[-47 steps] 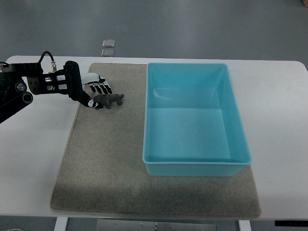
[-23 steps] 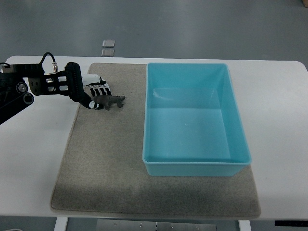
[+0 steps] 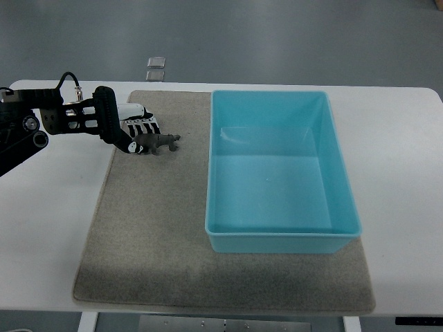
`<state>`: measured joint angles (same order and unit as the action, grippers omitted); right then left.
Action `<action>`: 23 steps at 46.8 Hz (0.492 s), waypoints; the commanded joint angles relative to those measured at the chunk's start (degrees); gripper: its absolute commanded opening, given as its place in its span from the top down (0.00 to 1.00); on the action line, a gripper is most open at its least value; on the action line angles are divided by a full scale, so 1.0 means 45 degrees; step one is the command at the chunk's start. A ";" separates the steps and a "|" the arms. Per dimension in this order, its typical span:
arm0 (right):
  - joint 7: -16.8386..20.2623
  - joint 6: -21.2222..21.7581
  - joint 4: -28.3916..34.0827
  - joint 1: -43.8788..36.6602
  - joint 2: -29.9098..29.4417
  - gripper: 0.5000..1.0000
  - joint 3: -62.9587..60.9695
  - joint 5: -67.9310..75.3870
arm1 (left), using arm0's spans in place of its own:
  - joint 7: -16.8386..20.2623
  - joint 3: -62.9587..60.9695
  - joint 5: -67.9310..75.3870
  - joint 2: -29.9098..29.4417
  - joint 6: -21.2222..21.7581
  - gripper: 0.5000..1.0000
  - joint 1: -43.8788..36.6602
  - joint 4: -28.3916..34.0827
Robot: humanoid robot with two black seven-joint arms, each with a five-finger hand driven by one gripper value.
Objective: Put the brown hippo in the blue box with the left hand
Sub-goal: 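Close the left hand's fingers around the brown hippo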
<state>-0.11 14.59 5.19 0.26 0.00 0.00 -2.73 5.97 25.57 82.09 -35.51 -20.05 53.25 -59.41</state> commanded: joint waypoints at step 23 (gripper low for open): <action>0.0004 0.0000 0.0000 0.0000 0.0000 0.13 0.0000 0.0000 | 0.0000 0.0041 -0.0157 -0.0019 0.0274 1.00 0.0002 0.0078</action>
<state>-0.09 14.59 5.19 0.26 0.00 0.00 -2.72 5.98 25.76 81.61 -35.60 -19.63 53.26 -59.06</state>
